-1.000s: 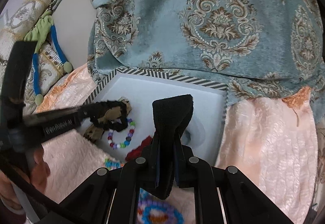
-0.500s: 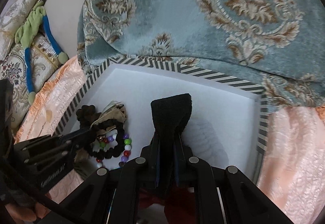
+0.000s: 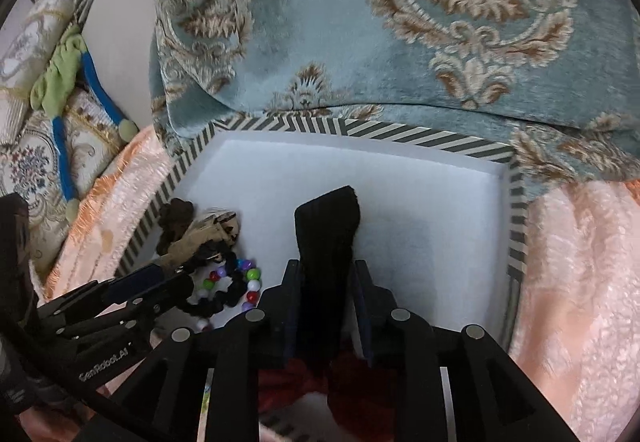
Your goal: Organize jewelry
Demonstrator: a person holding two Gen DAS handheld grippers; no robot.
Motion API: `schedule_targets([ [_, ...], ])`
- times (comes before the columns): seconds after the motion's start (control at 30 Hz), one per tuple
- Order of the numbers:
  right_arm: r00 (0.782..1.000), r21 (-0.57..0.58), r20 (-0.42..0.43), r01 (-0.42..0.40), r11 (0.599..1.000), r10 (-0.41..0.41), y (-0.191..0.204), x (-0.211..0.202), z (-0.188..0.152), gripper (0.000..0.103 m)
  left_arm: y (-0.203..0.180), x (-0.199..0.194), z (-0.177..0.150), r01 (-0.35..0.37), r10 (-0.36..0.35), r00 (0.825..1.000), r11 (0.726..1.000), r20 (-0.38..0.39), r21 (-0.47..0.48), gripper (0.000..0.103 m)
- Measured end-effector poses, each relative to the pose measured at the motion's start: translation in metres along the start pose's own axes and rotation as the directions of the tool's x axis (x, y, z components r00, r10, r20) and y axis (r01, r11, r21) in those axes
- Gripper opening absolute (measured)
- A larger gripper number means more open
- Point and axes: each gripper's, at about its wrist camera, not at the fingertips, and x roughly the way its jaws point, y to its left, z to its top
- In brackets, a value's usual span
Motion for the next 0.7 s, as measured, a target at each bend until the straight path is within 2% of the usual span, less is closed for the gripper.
schedule_targets([
  [0.1,1.0,0.004,0.024,0.014,1.0,-0.014,0.002,-0.02,-0.008,0.029,-0.002,-0.012,-0.004,-0.007,0.007,1.0,1.0,0.017,0.006,0.05],
  [0.17,0.998,0.003,0.05,0.046,0.999,-0.046,0.006,-0.036,-0.015,0.04,-0.004,-0.023,-0.008,-0.012,0.011,0.999,1.0,0.037,0.012,0.05],
  [0.43,0.984,0.0,0.126,0.125,0.992,-0.124,0.027,-0.09,-0.048,0.042,-0.017,-0.073,-0.033,-0.025,0.019,0.992,0.999,0.122,0.045,0.051],
  [0.7,0.97,-0.016,0.174,0.175,0.985,-0.169,0.045,-0.125,-0.074,0.043,-0.026,-0.104,-0.056,-0.022,0.013,0.988,0.998,0.156,0.058,0.051],
])
